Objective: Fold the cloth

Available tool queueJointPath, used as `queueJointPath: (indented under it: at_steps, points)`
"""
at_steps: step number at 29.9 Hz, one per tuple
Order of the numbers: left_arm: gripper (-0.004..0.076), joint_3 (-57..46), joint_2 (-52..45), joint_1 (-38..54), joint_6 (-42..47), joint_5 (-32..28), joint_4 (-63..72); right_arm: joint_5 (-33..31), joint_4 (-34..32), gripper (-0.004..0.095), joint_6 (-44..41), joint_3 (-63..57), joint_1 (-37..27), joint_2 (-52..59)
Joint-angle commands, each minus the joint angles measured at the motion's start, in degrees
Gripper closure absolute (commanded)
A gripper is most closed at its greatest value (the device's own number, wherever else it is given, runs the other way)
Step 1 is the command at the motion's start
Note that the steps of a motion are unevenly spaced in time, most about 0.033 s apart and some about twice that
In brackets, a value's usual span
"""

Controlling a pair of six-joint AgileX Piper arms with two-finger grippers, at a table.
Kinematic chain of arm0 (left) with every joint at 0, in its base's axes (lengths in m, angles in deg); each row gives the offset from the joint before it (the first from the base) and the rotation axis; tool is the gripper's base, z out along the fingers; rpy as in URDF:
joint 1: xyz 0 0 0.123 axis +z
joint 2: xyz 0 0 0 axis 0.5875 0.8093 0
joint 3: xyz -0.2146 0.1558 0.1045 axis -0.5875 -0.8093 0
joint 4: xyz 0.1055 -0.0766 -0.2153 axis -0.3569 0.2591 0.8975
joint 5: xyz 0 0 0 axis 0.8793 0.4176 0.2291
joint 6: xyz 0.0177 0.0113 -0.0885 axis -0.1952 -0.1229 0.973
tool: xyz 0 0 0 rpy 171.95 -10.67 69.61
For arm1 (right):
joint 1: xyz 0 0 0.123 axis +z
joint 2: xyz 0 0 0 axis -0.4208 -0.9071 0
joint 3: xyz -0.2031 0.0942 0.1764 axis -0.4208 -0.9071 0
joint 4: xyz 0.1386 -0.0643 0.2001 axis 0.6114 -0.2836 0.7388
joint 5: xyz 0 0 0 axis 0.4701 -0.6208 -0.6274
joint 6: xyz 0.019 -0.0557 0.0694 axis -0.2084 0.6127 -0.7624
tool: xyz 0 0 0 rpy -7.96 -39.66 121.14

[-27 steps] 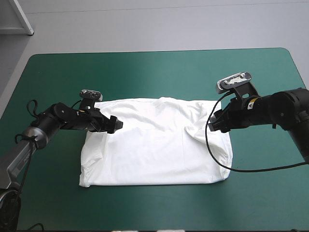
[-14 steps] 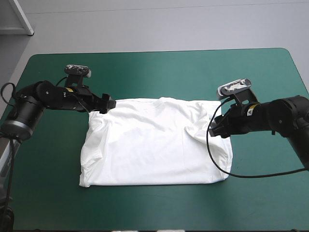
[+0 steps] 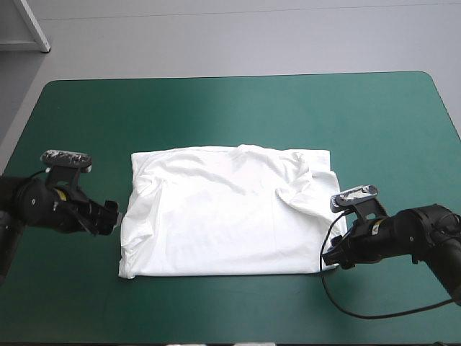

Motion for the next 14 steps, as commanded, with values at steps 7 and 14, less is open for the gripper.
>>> queueJointPath:
  at_steps: [7, 14]
  points:
    - [0.0041, -9.75, -7.94, -0.32, 3.86, 2.2, 0.71, 2.74, 0.53, 0.0327, -0.25, -0.22, -0.01, 3.11]
    - [0.0041, -17.65, -7.94, -0.32, 3.98, -3.1, 3.5, 4.35, 1.93, 0.0328, -0.25, -0.22, -0.01, 3.11]
